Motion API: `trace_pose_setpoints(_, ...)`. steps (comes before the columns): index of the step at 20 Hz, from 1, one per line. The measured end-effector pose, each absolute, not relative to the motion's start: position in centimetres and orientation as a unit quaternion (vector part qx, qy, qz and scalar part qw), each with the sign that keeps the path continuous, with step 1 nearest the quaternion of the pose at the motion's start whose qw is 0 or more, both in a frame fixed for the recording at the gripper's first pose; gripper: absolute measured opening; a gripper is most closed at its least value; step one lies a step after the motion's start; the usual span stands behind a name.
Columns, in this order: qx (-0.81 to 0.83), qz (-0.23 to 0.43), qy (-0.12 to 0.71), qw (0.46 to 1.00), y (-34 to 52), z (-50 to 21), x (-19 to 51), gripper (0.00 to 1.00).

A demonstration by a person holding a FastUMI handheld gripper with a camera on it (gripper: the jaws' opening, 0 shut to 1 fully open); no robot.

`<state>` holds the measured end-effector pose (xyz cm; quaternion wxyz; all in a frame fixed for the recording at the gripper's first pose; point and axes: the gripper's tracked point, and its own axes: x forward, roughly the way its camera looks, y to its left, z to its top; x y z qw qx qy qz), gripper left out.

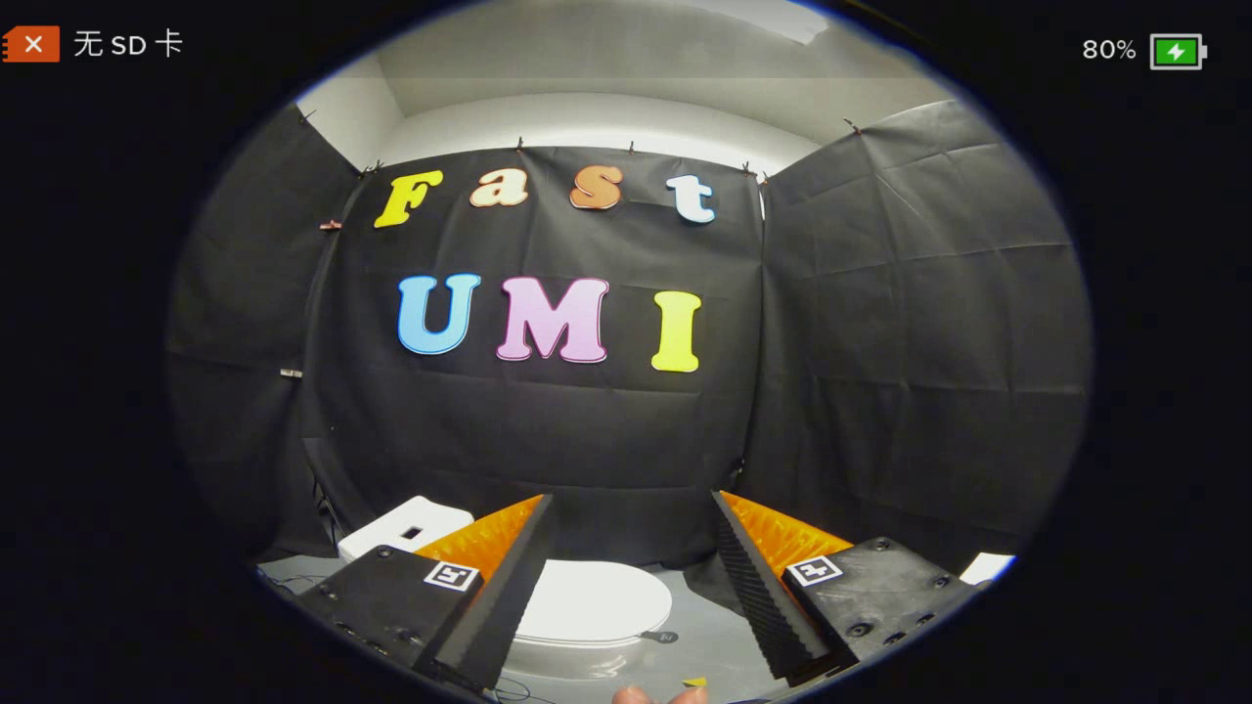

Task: Open the toilet lid.

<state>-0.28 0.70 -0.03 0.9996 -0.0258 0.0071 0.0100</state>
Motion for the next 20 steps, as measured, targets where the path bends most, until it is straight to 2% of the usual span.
trace_pose_setpoints(10,-0.037,0.019,0.001,0.999,1.5,-0.6,0.3,0.98)
trace_pose_setpoints(20,-0.048,0.031,0.018,0.998,1.2,-5.5,2.3,0.98)
